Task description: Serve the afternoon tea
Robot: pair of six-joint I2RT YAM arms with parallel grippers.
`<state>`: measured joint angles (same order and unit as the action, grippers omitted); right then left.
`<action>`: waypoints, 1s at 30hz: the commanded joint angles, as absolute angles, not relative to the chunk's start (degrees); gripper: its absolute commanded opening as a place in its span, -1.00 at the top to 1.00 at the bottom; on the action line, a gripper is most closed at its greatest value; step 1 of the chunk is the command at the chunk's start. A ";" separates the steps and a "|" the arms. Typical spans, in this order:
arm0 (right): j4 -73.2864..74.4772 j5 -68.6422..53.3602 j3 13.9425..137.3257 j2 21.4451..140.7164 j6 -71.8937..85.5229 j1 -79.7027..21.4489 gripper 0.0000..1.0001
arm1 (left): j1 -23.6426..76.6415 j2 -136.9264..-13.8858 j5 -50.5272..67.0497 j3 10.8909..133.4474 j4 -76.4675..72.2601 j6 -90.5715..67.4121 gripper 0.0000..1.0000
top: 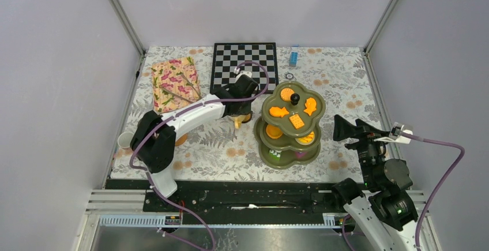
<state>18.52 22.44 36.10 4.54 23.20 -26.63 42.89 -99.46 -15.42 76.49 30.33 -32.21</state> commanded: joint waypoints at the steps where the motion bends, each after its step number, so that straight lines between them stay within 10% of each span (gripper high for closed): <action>1: 18.08 24.60 38.26 3.47 22.58 -26.89 -0.97 | 42.04 -99.84 -14.89 81.24 23.64 -29.89 1.00; 30: 17.99 25.57 37.78 4.18 21.73 -26.89 -0.97 | 41.70 -105.81 -16.04 86.63 28.57 -29.62 1.00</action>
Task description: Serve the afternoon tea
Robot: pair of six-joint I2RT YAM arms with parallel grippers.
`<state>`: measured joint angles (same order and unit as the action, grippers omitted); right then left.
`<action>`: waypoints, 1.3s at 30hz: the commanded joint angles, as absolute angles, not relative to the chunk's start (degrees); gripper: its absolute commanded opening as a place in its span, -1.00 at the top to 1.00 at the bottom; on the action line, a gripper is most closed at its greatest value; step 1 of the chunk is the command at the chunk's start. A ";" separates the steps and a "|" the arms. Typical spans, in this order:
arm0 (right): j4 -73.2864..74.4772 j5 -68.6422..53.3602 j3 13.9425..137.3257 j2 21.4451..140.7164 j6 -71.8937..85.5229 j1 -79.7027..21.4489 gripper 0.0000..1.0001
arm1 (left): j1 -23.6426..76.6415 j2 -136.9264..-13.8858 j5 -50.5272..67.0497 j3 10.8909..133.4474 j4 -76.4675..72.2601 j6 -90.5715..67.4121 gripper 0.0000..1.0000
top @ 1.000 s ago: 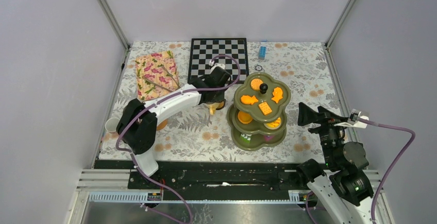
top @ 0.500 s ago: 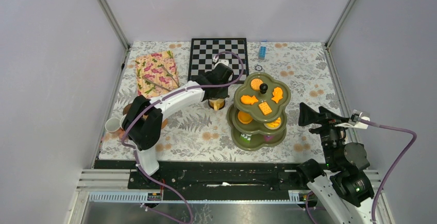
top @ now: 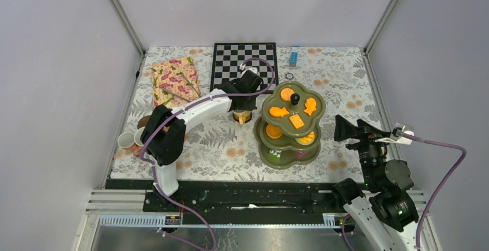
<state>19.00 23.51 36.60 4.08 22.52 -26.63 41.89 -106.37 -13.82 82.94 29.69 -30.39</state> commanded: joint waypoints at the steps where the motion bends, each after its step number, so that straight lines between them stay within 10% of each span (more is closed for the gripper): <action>1: 18.07 25.58 37.71 4.08 21.79 -26.89 -0.97 | 41.69 -105.86 -15.87 86.57 28.65 -29.53 1.00; 27: 17.68 25.05 36.95 4.40 22.56 -26.89 -0.97 | 41.76 -107.02 -14.98 87.37 30.63 -30.26 1.00; 32: 17.71 25.05 36.90 4.38 22.48 -26.89 -0.97 | 41.67 -106.74 -15.71 88.31 31.75 -30.03 0.45; 39: 17.18 24.74 36.57 4.57 22.84 -26.89 -0.97 | 41.75 -106.09 -16.81 91.32 33.48 -28.74 0.20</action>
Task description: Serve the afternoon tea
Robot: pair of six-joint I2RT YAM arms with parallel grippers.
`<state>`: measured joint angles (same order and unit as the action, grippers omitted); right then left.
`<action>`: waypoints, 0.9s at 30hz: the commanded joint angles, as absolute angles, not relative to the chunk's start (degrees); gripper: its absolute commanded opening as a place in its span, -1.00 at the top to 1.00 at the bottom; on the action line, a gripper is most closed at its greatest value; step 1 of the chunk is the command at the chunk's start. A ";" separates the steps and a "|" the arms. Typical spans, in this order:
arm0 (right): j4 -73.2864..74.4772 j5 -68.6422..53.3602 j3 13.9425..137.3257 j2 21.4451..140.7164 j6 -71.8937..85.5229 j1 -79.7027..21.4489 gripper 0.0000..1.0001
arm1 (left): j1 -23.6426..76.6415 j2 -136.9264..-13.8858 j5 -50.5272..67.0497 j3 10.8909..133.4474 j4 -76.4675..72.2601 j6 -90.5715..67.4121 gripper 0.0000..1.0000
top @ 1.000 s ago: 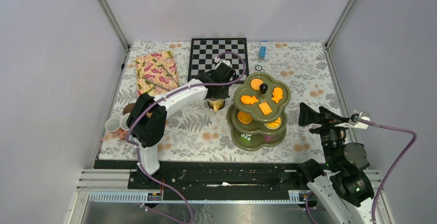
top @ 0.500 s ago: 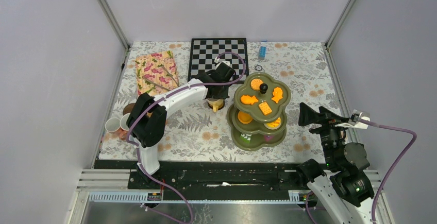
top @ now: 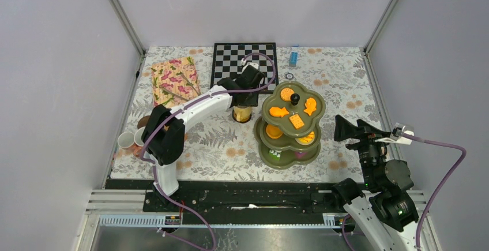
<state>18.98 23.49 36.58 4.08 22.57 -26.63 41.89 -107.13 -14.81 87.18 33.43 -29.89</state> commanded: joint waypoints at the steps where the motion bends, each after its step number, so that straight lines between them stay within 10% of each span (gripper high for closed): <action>1: 17.15 24.70 36.67 4.65 22.85 -26.89 -0.97 | 41.69 -105.98 -16.93 91.95 34.03 -28.67 0.19; 18: 15.97 23.59 36.02 5.26 22.76 -26.89 -0.97 | 22.84 -74.22 -18.76 68.37 41.59 -31.43 -0.38; 27: 14.16 21.51 35.49 6.45 23.29 -26.89 -0.97 | 6.86 -72.58 -21.71 50.01 37.12 -45.39 -0.11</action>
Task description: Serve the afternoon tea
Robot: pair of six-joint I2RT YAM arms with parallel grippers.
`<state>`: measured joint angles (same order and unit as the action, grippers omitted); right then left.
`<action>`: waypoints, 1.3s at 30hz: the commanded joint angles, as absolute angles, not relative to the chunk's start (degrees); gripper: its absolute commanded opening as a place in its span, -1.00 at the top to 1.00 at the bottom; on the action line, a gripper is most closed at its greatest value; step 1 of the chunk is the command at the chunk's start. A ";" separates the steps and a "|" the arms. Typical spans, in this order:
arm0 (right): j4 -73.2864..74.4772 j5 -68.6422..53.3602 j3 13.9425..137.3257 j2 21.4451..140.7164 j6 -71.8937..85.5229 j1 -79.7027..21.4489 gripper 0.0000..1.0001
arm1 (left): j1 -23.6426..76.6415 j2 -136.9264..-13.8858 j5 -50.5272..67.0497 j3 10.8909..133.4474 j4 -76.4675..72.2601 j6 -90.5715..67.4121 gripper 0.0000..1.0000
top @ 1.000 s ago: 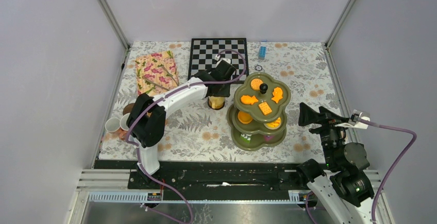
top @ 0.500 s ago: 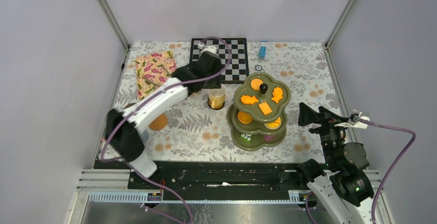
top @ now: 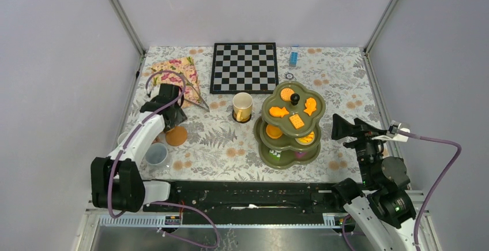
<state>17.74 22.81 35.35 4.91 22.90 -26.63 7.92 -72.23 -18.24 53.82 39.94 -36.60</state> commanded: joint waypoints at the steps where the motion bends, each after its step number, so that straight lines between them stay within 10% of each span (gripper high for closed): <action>1: 14.26 21.38 35.63 6.60 23.20 -26.89 -0.97 | 6.86 -72.74 -22.23 48.48 35.96 -47.09 -0.11; 19: 14.54 21.21 35.15 5.83 23.85 -26.89 -0.97 | 8.49 -77.45 -11.44 33.69 18.34 -52.48 0.20; 39: 15.26 20.99 35.34 5.36 24.67 -26.89 -0.97 | 41.38 -86.69 -5.88 38.29 8.09 -66.45 0.22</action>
